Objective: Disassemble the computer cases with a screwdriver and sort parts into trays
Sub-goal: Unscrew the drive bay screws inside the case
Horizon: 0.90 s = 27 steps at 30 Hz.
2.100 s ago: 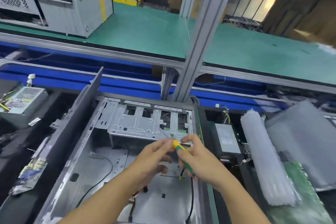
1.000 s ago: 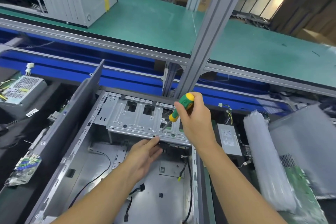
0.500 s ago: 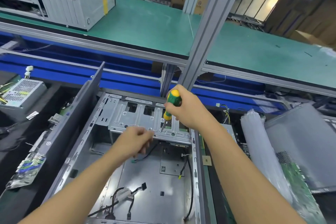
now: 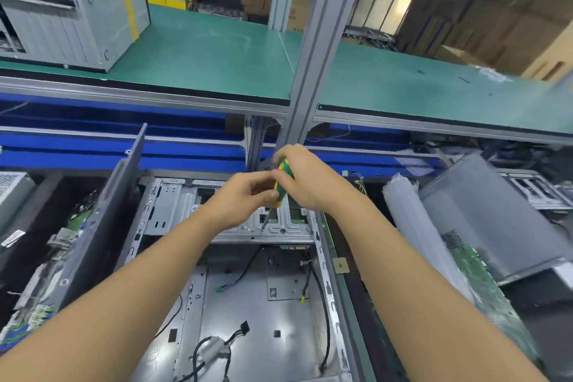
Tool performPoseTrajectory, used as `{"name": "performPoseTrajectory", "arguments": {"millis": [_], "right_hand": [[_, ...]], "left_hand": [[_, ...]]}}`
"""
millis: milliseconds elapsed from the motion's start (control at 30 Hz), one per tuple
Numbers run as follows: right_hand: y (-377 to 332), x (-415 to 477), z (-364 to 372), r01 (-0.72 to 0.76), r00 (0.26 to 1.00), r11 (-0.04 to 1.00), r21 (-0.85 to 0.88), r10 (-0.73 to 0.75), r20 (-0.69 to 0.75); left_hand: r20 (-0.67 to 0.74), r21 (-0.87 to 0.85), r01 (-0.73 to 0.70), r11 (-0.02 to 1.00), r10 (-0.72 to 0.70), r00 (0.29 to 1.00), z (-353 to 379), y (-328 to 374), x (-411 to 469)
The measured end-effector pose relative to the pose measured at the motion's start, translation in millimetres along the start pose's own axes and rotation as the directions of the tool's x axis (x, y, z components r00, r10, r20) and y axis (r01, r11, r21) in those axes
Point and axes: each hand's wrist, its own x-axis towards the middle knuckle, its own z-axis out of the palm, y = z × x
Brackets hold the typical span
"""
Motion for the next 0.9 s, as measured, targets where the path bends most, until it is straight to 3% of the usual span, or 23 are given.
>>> {"name": "performPoseTrajectory", "arguments": {"millis": [133, 233, 300, 367, 433, 533, 633, 733, 900], "right_hand": [[-5, -6, -2, -0.005, 1.000, 1.000, -0.003, 0.005, 0.022], [-15, -2, -1, -0.054, 0.998, 0.998, -0.022, 0.055, 0.019], [-22, 2, 1, -0.142, 0.990, 0.975, -0.171, 0.140, -0.020], [-25, 4, 1, -0.253, 0.967, 0.882, -0.397, 0.234, -0.097], [-27, 6, 3, -0.289, 0.957, 0.864, -0.412, 0.266, -0.114], [-31, 8, 4, -0.149, 0.989, 0.930, -0.335, 0.142, -0.047], [-34, 6, -5, 0.026, 0.993, 0.935, -0.353, 0.017, 0.117], [-29, 1, -12, 0.043, 0.984, 0.955, -0.295, 0.011, 0.178], [-34, 0, -15, 0.104, 0.965, 0.955, -0.277, -0.029, 0.262]], "left_hand": [[-0.014, 0.078, -0.025, 0.997, 0.026, 1.000, 3, 1, 4], [-0.101, 0.179, -0.042, 0.983, 0.060, 0.993, 5, -8, 3], [-0.133, 0.223, -0.069, 0.972, 0.101, 0.986, 9, -12, 3], [-0.118, 0.263, -0.107, 0.959, 0.142, 0.983, 18, -15, 3], [-0.144, 0.270, -0.134, 0.953, 0.178, 0.973, 26, -18, 1], [-0.170, 0.161, -0.115, 0.980, 0.142, 0.975, 16, -18, -2], [0.009, 0.147, -0.034, 0.989, 0.033, 0.999, -8, -12, 0], [0.134, 0.120, -0.033, 0.992, 0.017, 0.991, -12, -8, 0], [-0.084, 0.133, -0.020, 0.991, 0.031, 0.996, -1, -20, -7]]}}
